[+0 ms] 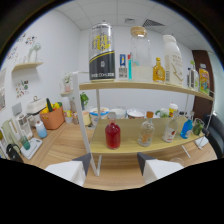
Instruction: Make me a cup of Vodka Sunrise.
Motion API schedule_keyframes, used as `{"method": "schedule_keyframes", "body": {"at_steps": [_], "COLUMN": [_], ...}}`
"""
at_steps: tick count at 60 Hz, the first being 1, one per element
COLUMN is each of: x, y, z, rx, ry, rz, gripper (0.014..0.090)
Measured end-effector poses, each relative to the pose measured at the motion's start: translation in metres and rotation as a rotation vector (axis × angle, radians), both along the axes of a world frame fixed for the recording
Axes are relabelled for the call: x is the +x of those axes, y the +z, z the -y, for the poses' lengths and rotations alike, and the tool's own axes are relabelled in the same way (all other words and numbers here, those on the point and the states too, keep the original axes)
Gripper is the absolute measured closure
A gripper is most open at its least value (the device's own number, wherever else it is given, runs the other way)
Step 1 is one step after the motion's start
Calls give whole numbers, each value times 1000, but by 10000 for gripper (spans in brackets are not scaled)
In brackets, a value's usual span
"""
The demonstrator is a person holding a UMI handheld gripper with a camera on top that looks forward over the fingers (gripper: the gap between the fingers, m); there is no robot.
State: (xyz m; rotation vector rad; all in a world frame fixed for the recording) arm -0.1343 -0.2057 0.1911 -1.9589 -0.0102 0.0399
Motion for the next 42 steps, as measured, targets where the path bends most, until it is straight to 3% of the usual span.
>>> {"method": "schedule_keyframes", "body": {"at_steps": [14, 22, 34, 42], "x": [2, -2, -4, -4], "y": [10, 1, -12, -11], "z": [-62, -79, -90, -91], "rx": [39, 26, 3, 10], "ry": [-29, -16, -8, -13], "rz": [30, 40, 45, 31], "gripper": [221, 344, 683, 693]}}
